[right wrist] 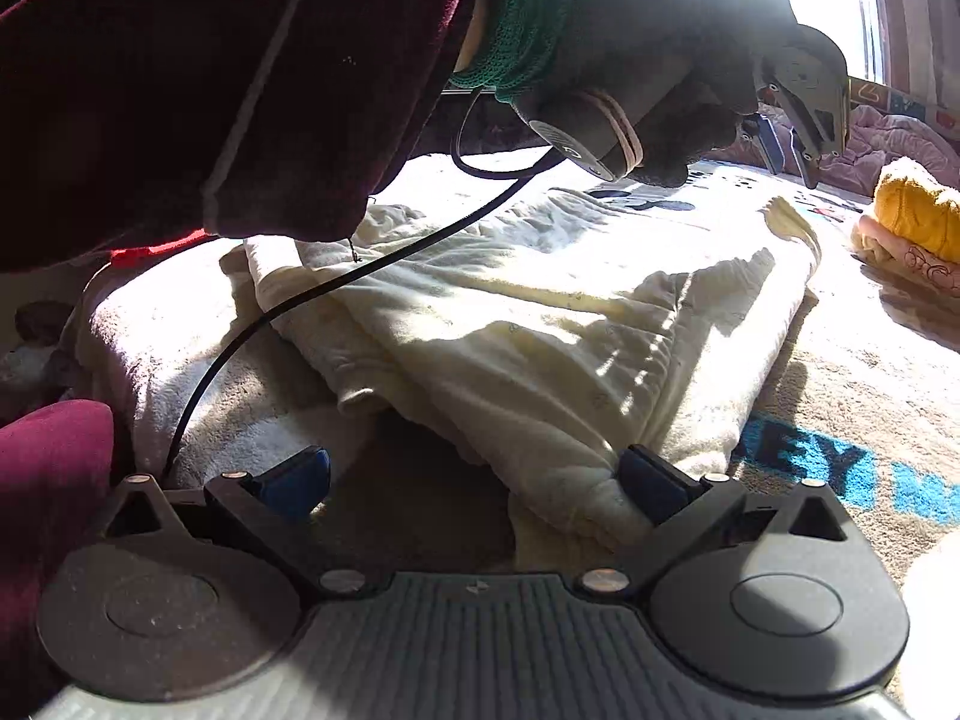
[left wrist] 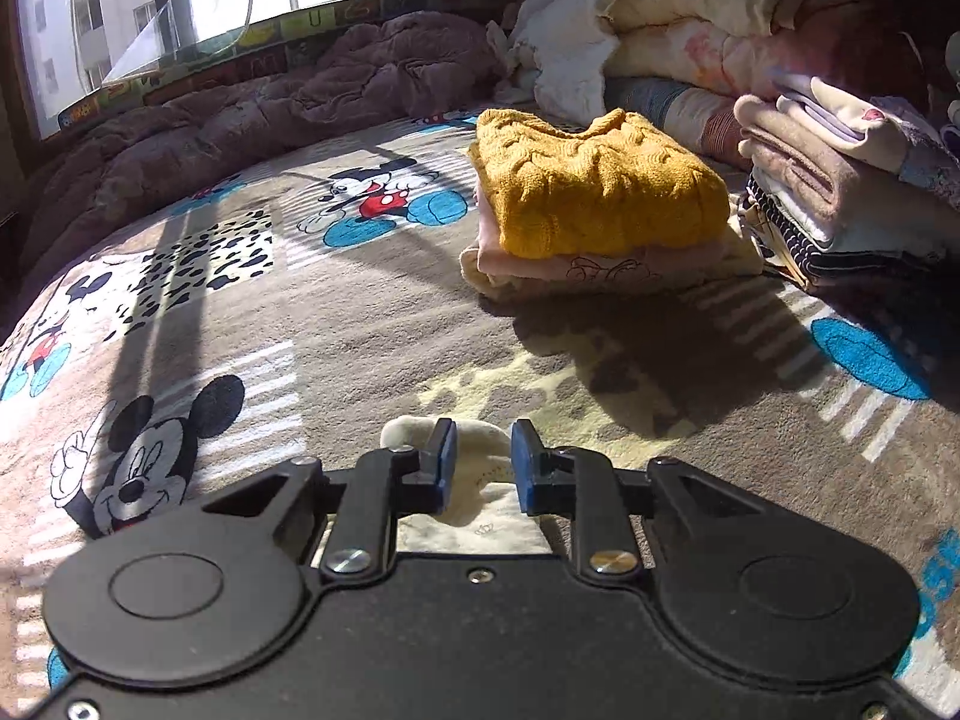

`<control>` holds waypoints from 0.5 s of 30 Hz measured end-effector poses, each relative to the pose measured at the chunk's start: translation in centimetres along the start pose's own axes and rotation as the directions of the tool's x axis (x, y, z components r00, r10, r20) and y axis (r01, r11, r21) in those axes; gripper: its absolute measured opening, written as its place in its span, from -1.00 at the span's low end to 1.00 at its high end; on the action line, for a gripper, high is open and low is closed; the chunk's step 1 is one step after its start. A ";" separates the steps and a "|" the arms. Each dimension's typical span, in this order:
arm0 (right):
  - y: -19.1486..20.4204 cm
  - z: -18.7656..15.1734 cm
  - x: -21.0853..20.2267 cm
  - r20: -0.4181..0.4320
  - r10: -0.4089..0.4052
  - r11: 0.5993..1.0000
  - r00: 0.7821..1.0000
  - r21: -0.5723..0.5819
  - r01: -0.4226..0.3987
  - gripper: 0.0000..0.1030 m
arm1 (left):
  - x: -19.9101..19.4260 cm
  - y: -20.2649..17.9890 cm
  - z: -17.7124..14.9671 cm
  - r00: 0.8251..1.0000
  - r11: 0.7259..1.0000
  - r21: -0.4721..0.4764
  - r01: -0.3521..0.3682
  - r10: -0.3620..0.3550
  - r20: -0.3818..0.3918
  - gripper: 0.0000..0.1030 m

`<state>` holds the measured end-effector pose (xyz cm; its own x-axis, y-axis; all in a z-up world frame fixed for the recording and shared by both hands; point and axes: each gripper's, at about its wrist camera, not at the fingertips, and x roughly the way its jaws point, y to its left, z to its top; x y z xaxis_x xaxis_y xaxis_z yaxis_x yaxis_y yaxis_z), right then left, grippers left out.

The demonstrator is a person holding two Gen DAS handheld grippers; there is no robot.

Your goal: Fold clothes

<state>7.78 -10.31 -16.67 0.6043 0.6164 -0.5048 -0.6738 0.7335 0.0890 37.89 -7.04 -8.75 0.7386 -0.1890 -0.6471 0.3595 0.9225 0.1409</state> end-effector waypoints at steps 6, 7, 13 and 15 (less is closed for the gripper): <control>0.0 0.0 0.2 0.000 0.004 1.000 1.000 0.004 -0.004 0.99 | 6.1 5.4 -2.0 0.985 0.932 -0.362 0.031 -0.089 -0.145 -0.74; -0.1 0.0 0.2 0.000 0.006 1.000 1.000 0.007 -0.006 0.99 | 6.7 6.4 -2.5 0.982 0.898 -0.437 0.047 -0.123 -0.146 -0.75; -0.2 0.1 0.6 0.000 0.014 1.000 1.000 0.016 -0.014 0.99 | 7.3 7.5 -3.5 0.980 0.833 -0.549 0.074 -0.163 -0.116 -0.82; -0.2 0.0 0.5 0.001 0.012 1.000 1.000 0.012 -0.012 0.99 | 7.3 7.3 -3.7 0.983 0.824 -0.562 0.067 -0.152 -0.107 -0.83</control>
<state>8.25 -10.14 -16.93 0.5971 0.6253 -0.5024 -0.6757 0.7296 0.1051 43.81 -0.44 -15.27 0.6102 -0.2903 -0.7372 0.0251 0.9371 -0.3483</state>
